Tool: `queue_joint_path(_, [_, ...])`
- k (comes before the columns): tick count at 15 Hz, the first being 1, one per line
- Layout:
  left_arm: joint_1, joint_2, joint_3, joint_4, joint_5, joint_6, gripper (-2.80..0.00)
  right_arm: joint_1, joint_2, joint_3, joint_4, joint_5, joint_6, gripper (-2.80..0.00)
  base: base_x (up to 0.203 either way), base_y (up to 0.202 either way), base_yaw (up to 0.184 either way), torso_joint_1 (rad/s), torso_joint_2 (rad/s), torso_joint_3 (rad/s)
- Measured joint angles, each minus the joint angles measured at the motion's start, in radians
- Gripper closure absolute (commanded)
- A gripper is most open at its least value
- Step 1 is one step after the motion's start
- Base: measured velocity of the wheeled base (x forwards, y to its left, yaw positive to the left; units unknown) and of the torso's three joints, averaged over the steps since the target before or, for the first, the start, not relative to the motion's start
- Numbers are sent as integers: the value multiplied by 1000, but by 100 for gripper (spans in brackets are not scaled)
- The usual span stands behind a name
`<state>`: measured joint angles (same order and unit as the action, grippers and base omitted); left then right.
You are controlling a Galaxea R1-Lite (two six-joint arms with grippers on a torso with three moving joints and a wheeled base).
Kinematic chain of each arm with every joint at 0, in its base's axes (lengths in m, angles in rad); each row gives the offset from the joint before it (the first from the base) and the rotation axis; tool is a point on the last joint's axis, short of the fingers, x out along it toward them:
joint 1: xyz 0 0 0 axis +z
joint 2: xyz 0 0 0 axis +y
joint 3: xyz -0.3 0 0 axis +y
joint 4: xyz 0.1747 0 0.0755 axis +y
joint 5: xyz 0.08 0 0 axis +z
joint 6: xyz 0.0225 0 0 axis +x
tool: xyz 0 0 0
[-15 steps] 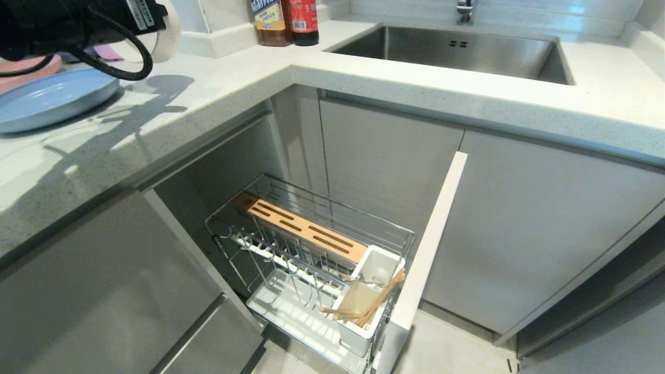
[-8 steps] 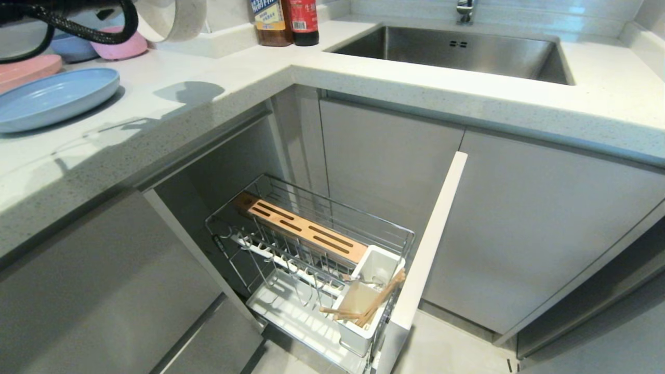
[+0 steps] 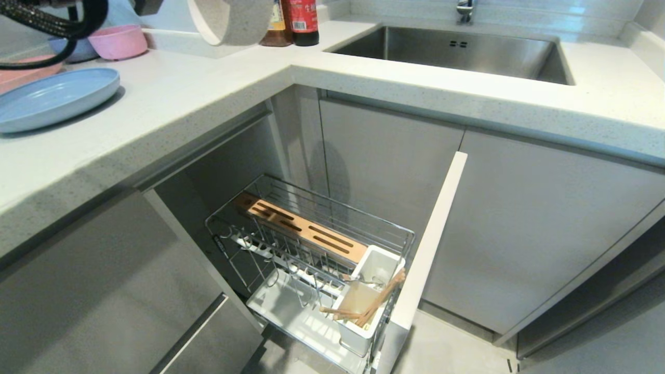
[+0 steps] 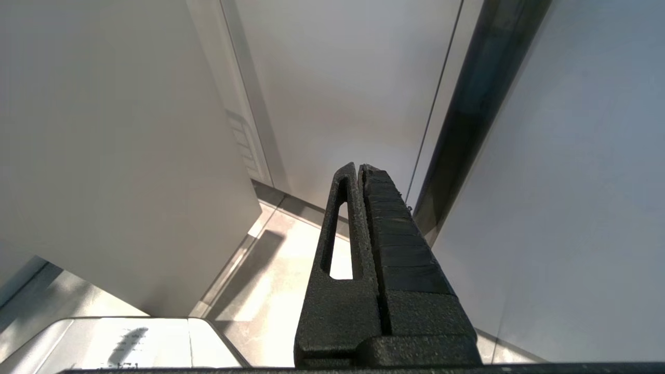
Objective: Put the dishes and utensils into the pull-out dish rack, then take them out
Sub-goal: Pick up the bowl and place it in the cupboard
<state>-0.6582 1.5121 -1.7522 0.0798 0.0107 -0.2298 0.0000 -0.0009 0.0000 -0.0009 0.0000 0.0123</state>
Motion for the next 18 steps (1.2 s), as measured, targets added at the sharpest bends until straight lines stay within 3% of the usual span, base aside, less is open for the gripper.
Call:
queue_joint_path(3, [-98, -22, 61, -7, 16, -8, 0, 0, 0, 0, 0, 0, 0, 0, 0, 0, 0, 0, 0, 0])
queue_joint_path(8, [-202, -45, 167, -22, 101, -163, 0, 0, 0, 0, 0, 0, 0, 0, 0, 0, 0, 0, 0, 0])
queue_joint_path(11, [-213, -26, 253, -174, 144, -289, 0, 0, 0, 0, 0, 0, 0, 0, 0, 0, 0, 0, 0, 0])
queue_joint_path(15, [-201, 66, 315, -440, 305, -494, 0, 0, 0, 0, 0, 0, 0, 0, 0, 0, 0, 0, 0, 0])
queue_joint_path(18, [-167, 158, 297, -518, 354, -590, 0, 0, 0, 0, 0, 0, 0, 0, 0, 0, 0, 0, 0, 0])
